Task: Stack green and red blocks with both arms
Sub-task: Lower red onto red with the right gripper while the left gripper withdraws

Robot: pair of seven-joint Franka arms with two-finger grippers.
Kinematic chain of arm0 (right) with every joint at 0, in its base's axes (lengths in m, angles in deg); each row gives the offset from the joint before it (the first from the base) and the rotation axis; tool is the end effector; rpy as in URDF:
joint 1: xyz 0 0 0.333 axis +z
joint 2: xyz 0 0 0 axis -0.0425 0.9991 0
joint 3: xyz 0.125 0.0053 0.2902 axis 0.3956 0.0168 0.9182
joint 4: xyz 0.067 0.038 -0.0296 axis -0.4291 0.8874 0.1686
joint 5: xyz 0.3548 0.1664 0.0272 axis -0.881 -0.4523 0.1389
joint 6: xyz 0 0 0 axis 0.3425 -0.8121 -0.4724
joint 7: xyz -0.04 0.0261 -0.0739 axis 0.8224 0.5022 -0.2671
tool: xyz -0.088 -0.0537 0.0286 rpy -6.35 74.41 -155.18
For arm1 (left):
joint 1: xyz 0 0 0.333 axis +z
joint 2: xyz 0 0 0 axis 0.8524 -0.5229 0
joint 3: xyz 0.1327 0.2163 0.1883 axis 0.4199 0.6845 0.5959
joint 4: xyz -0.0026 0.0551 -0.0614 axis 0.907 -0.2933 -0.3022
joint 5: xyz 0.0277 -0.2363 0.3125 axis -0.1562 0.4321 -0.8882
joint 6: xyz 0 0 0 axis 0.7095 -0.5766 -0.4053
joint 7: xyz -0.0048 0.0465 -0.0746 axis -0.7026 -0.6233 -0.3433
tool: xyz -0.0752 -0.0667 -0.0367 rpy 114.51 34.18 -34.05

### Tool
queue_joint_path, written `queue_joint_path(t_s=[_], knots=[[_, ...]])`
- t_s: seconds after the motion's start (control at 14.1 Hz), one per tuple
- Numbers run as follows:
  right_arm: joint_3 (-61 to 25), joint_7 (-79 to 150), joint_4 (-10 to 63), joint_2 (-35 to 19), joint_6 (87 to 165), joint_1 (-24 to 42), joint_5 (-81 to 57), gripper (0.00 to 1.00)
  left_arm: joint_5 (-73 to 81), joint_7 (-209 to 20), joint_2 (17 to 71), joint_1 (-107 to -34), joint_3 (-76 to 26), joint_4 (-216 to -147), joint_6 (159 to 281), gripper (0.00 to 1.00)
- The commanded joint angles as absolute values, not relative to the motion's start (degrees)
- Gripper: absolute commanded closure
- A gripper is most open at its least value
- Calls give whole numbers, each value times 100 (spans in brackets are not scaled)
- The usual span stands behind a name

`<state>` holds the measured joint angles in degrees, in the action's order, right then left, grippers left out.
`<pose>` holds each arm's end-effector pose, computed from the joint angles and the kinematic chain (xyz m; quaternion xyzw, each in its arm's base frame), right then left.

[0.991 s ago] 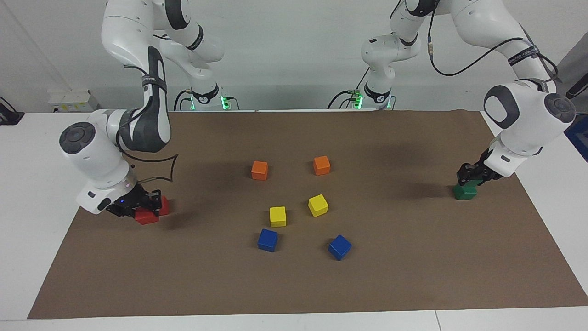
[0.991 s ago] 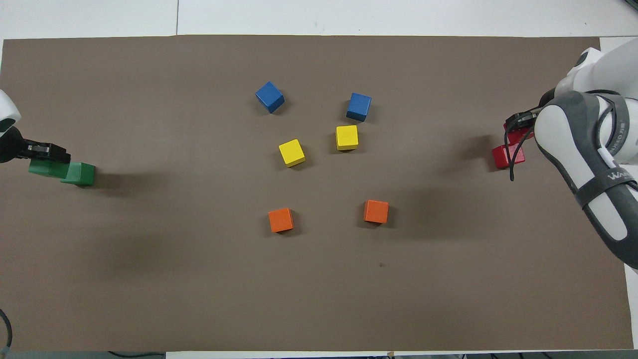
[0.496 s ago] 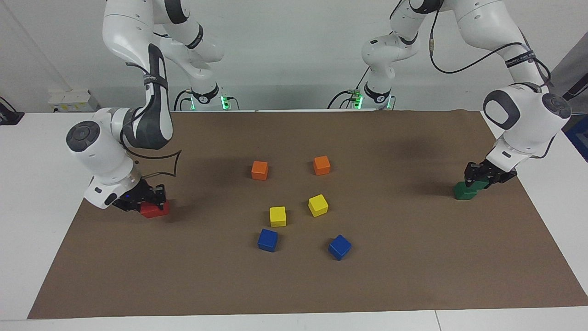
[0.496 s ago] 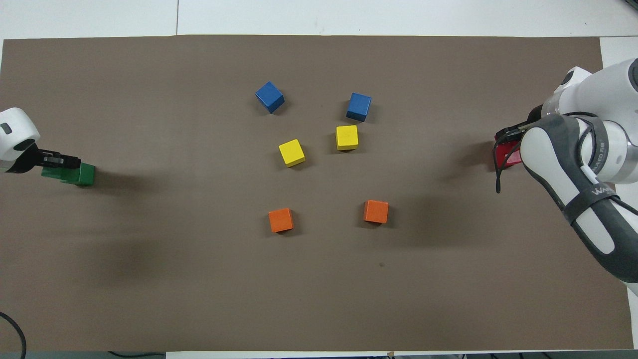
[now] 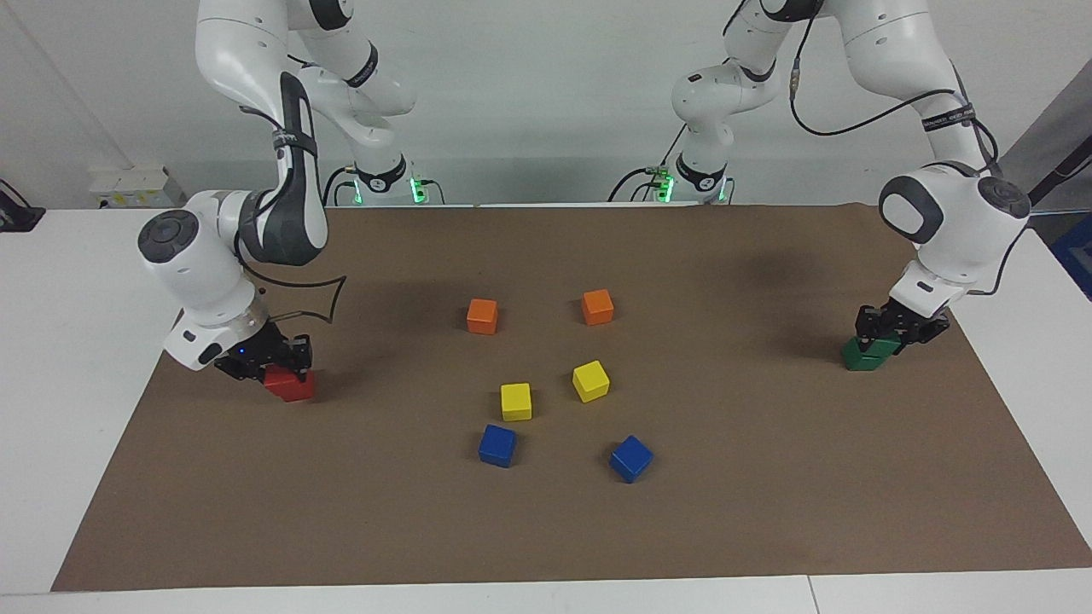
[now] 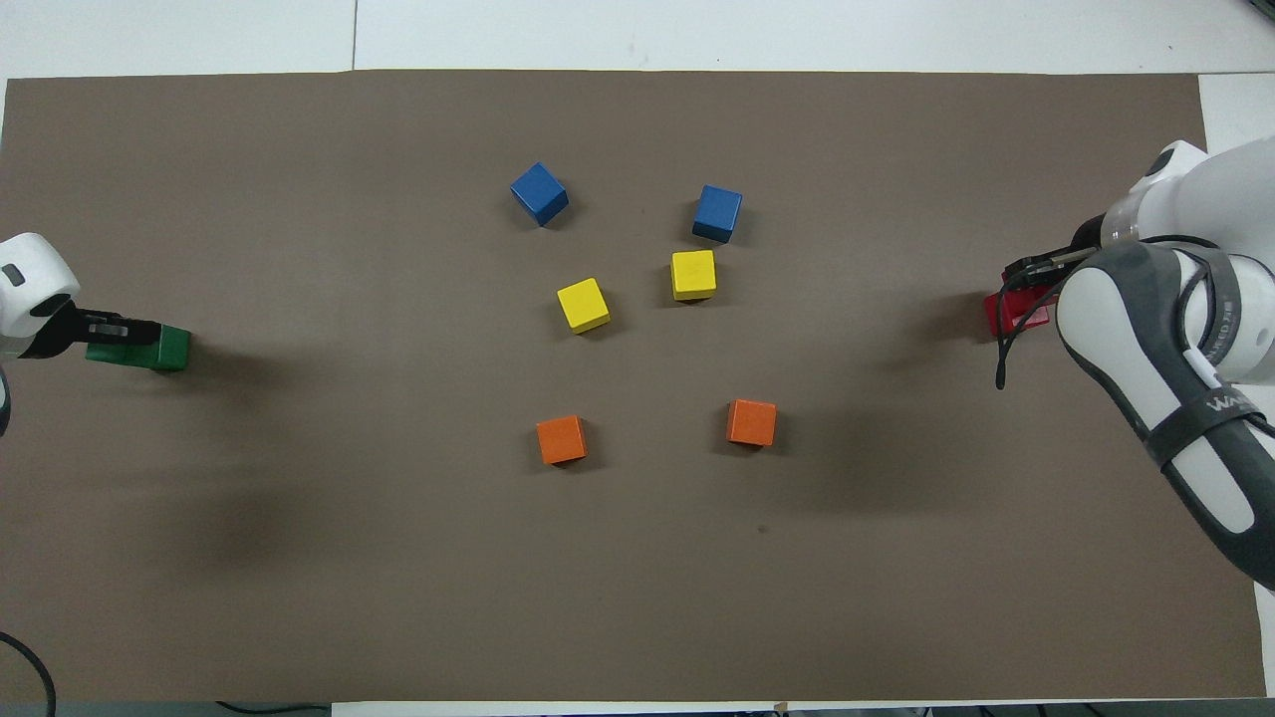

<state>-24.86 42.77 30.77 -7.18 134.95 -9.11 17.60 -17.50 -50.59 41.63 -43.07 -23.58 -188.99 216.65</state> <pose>0.6215 -0.0686 0.3663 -0.9971 -0.0715 -0.0245 0.0041 0.5808 0.1437 0.3572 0.9924 -0.1051 0.0641 0.0010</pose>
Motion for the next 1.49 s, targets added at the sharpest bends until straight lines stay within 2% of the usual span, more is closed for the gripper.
queue_joint_path(t_s=[0.0, 0.28, 0.35, 0.42, 0.5, 0.85, 1.13, 1.42], knots=[[-2441, 4323, 3483, -953, 13725, -1087, 1711, 100, -1601, -4938, 4341, -4239, -2395, -19169, 21858, 100], [-2441, 4332, 3607, -1050, 13769, -1087, 1711, 100, -1610, -4938, 4306, -4256, -2395, -19169, 21910, 100], [-2432, 4332, 3659, -1067, 13786, -1087, 1711, 100, -1610, -4938, 4297, -4256, -2395, -19160, 21910, 91], [-2432, 4349, 3694, -1093, 13795, -1079, 1711, 100, -1610, -4938, 4297, -4265, -2395, -19151, 21910, 56], [-2432, 4358, 3712, -1111, 13786, -1061, 1711, 100, -1610, -4938, 4288, -4265, -2395, -19125, 21910, 1], [-2432, 4656, 3783, -1137, 13830, -1052, 1719, 100, -1610, -4938, 4253, -4309, -2395, -18783, 21552, 0], [-2432, 4779, 3818, -1146, 13830, -1052, 1719, 100, -1628, -4956, 4279, -4353, -2386, -17967, 20446, 0], [-2432, 4806, 3906, -1155, 13918, -1052, 1719, 100, -1645, -5156, 4665, -4353, -2404, -17824, 20030, 0]])
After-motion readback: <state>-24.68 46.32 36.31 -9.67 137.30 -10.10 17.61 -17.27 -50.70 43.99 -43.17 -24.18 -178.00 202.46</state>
